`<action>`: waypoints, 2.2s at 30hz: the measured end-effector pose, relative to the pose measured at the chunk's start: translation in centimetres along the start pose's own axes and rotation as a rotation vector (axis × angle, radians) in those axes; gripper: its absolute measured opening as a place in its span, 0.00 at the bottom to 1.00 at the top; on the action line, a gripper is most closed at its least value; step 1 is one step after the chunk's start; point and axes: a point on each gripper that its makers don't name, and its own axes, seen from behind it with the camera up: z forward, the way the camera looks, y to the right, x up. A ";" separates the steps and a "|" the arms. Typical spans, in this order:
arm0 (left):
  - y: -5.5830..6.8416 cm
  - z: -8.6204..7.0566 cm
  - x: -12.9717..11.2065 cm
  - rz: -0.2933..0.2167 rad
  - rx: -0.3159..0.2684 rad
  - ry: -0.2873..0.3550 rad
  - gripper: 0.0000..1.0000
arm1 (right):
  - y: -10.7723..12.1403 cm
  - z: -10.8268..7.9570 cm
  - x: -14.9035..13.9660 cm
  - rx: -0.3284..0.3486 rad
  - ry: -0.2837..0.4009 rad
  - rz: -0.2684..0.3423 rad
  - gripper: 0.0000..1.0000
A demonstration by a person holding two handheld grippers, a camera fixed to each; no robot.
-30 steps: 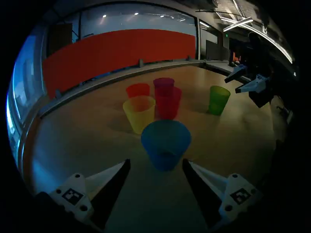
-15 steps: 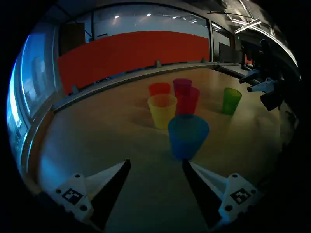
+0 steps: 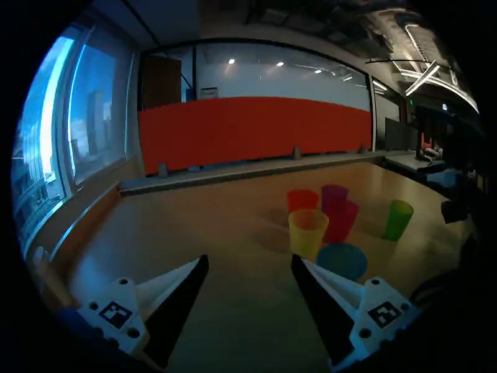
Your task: Pour water
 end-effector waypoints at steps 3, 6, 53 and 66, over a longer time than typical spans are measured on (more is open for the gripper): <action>-0.7 0.0 1.6 -0.012 0.034 0.050 0.99 | 0.7 -0.2 0.6 -0.040 0.030 0.004 1.00; -1.0 -0.2 3.5 -0.021 0.054 0.111 0.99 | 1.2 -0.4 1.4 -0.079 0.067 0.004 1.00; -0.7 0.2 6.0 -0.081 0.263 0.383 0.99 | 7.9 -1.4 5.3 -0.456 0.312 0.070 1.00; 0.4 1.0 5.5 -0.057 0.241 0.383 0.99 | 8.6 -1.7 4.5 -0.470 0.300 0.084 0.99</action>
